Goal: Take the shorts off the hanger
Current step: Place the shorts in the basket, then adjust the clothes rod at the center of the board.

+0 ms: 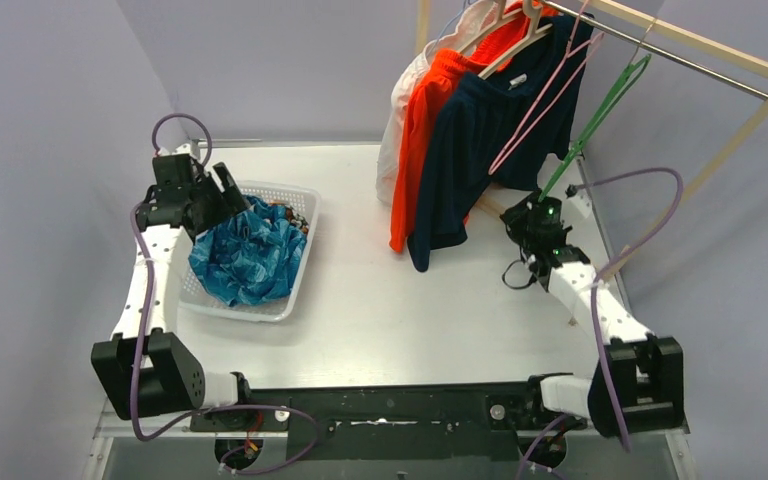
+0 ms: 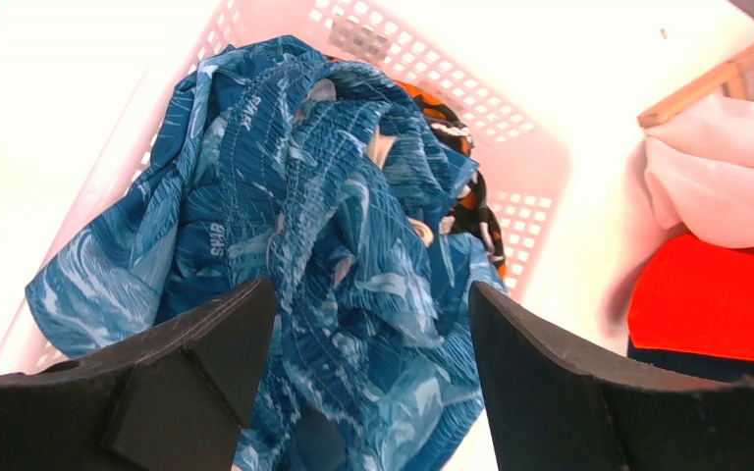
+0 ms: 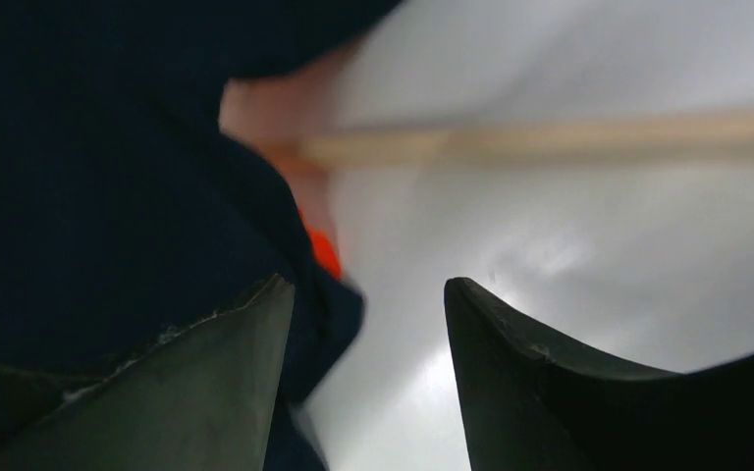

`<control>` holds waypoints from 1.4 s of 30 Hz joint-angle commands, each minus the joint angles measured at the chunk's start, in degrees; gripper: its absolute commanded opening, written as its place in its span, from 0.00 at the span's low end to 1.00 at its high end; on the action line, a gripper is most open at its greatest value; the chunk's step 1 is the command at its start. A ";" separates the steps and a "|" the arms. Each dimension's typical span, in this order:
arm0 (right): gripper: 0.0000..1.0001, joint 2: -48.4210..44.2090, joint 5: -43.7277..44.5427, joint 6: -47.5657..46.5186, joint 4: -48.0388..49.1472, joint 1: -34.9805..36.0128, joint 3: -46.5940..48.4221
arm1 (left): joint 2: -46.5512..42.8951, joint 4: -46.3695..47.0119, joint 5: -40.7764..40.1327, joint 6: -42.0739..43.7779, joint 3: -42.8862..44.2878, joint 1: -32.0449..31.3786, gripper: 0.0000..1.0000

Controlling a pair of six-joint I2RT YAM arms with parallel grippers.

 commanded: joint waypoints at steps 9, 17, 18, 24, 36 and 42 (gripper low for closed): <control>0.58 27.55 -12.03 -7.62 5.88 -11.42 22.24 | -9.28 0.81 7.42 -1.10 -4.15 -0.27 0.73; 0.57 42.32 -13.66 -9.99 0.41 -11.87 38.15 | -10.31 0.77 10.51 -0.68 -5.68 -0.33 0.73; 0.57 44.18 -14.53 -10.56 -1.40 -11.79 40.19 | -10.38 0.68 10.88 -0.68 -5.80 -0.34 0.73; 0.57 53.55 -24.43 -15.69 -4.73 -8.51 46.32 | -10.71 1.48 11.21 -0.99 -6.71 -0.26 0.73; 0.57 62.24 -36.11 -27.38 -9.42 -0.24 52.57 | -10.99 0.85 11.43 -0.55 -7.08 -0.30 0.73; 0.57 64.29 -39.17 -31.90 -10.04 3.53 54.78 | -11.48 0.41 10.99 -0.64 -6.92 -0.26 0.73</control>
